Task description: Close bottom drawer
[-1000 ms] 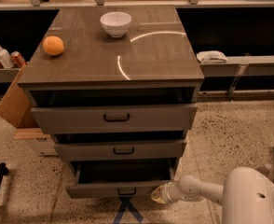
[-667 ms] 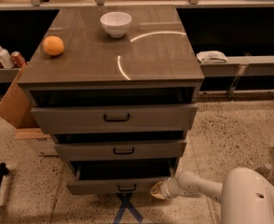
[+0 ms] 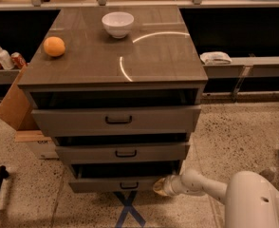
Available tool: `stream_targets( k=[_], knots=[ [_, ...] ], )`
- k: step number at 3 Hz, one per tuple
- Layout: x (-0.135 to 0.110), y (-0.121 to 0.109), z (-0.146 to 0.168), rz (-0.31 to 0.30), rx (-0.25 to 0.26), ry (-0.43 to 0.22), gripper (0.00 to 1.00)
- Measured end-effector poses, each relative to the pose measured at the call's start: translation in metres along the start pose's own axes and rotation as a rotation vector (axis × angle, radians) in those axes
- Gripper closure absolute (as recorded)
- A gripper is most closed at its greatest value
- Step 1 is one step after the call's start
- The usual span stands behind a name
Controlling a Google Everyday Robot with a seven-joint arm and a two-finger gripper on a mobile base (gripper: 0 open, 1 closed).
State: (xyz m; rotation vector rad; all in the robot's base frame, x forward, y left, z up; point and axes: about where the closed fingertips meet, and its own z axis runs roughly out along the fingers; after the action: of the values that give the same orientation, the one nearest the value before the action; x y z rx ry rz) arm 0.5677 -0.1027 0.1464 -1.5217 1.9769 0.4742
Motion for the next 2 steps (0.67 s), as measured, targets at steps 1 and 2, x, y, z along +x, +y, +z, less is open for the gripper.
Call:
stream_targets(
  k=[1,2],
  knots=[
    [-0.003,-0.014,0.001,0.013,0.016,-0.007,1.00],
    [-0.005,-0.029,0.003,0.030,0.029,-0.018,1.00]
  ],
)
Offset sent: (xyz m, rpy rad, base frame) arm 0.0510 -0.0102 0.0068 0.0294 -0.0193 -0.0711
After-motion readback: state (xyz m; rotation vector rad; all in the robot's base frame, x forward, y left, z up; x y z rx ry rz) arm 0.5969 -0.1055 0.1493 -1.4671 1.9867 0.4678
